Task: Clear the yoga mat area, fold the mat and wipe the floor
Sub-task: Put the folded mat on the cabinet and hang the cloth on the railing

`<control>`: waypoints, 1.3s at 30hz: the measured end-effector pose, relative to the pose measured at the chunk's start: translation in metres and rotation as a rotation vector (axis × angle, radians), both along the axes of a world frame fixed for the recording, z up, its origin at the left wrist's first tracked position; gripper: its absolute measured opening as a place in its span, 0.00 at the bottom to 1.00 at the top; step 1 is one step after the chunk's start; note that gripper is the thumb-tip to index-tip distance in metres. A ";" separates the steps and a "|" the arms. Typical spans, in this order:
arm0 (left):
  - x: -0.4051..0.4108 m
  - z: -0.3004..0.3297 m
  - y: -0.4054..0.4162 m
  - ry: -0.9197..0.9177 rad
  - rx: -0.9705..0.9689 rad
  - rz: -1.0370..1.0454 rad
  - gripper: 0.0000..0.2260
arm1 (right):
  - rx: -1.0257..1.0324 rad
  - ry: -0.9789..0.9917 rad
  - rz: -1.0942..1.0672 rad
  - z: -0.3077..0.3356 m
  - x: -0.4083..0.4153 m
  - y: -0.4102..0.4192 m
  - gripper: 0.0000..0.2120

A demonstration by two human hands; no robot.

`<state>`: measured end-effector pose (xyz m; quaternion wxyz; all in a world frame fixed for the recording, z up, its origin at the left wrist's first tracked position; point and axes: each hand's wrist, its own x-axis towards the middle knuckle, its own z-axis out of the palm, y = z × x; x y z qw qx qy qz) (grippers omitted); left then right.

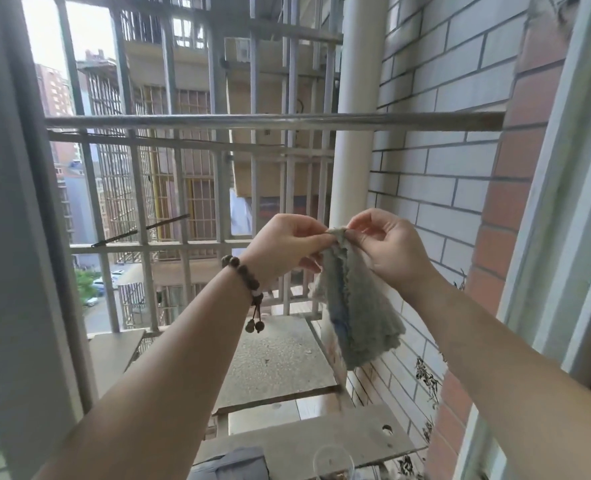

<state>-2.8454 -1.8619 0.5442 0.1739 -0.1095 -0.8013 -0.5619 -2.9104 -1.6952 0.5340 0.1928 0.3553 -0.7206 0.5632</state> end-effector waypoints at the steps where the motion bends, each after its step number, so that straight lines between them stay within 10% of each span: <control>1: -0.001 0.001 0.001 -0.002 0.008 0.011 0.06 | 0.023 0.016 -0.059 -0.001 -0.001 0.000 0.03; 7: -0.008 0.005 0.009 0.034 0.009 0.118 0.07 | 0.081 -0.162 0.089 0.001 0.010 0.005 0.15; 16: -0.011 0.004 -0.006 0.023 -0.037 0.116 0.06 | 0.012 -0.269 0.159 0.003 0.011 0.004 0.04; 26: -0.010 0.008 0.013 -0.010 -0.162 0.076 0.32 | -0.105 -0.583 0.240 0.022 0.011 -0.007 0.14; 31: -0.017 0.012 0.013 0.132 -0.190 0.356 0.18 | -0.193 -0.756 0.354 0.030 0.006 0.002 0.16; 39: -0.016 0.020 0.012 -0.025 0.132 0.093 0.07 | -0.191 -0.696 0.312 0.039 0.000 0.007 0.08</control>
